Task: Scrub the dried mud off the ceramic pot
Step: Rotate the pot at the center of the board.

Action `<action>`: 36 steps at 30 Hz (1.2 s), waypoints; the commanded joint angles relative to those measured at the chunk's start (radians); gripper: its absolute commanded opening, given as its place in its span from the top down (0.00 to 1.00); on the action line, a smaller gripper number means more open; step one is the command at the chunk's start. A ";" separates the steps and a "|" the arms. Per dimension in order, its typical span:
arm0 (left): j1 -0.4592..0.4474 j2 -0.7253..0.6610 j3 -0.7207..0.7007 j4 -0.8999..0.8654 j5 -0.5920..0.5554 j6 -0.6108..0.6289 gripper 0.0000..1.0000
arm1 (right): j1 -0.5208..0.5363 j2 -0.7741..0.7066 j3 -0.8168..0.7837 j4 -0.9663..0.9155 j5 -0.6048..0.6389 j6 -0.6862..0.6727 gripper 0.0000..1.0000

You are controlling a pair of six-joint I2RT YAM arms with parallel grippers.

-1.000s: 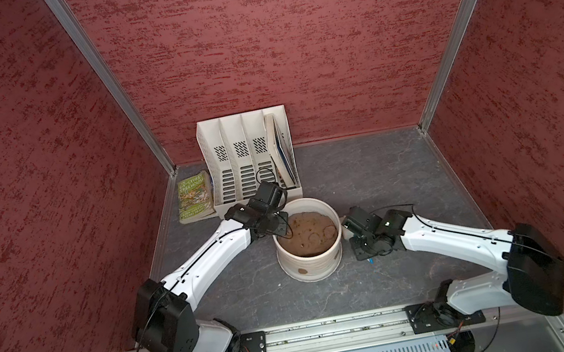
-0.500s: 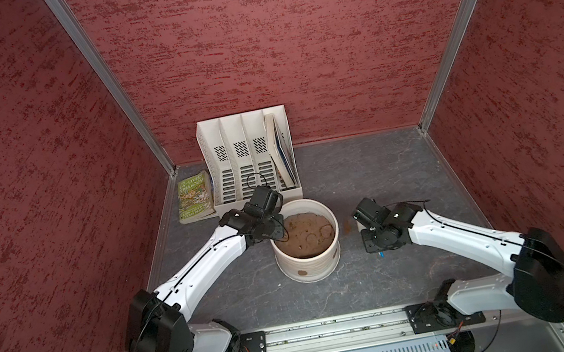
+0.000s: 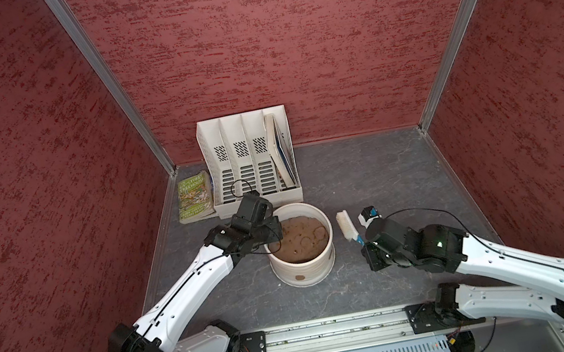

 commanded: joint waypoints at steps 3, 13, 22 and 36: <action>0.029 0.112 0.064 0.132 0.053 0.049 0.39 | 0.032 -0.075 -0.052 -0.008 0.039 0.079 1.00; 0.029 0.130 0.095 0.139 0.018 0.069 0.52 | 0.048 -0.057 -0.063 -0.003 0.024 0.097 1.00; 0.028 0.101 0.103 0.023 -0.050 0.055 0.82 | 0.050 -0.063 -0.048 -0.037 0.037 0.107 1.00; -0.007 0.046 0.055 0.007 -0.024 -0.023 0.59 | 0.155 -0.017 -0.026 -0.152 0.105 0.181 1.00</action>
